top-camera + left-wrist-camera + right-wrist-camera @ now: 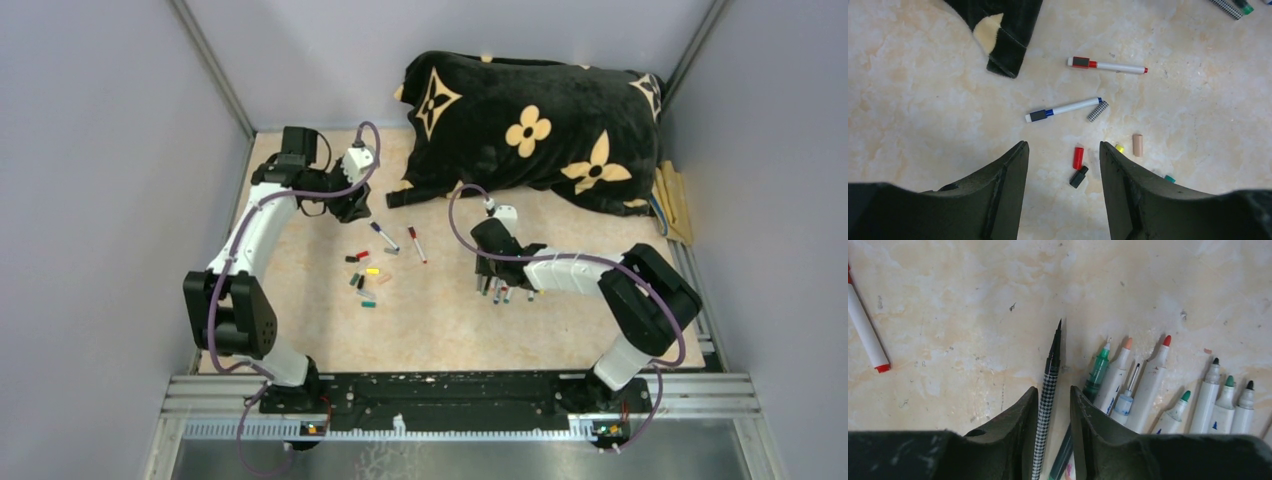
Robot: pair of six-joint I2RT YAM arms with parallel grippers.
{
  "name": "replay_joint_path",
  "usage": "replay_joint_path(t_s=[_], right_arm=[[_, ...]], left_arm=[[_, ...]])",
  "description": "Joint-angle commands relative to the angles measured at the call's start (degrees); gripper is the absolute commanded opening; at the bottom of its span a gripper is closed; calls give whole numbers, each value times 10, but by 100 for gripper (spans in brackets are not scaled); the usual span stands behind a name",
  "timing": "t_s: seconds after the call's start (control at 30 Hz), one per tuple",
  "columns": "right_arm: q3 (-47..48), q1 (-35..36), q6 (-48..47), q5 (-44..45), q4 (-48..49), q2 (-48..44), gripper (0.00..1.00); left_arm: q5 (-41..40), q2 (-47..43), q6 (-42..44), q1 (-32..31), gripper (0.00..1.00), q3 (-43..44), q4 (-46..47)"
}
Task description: Open the pen caps
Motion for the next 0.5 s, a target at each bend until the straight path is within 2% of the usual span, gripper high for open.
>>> replay_joint_path(t_s=[0.0, 0.2, 0.43, 0.47], right_arm=[[43, 3, -37, 19, -28, -55, 29], [128, 19, -84, -27, -13, -20, 33], [247, 56, -137, -116, 10, 122, 43], [264, 61, -141, -122, 8, 140, 43]], left_arm=[[42, -39, -18, 14, 62, 15, -48], [61, -71, -24, 35, 70, 13, -59], [80, -82, -26, 78, 84, 16, -69], [85, -83, -27, 88, 89, 18, -70]])
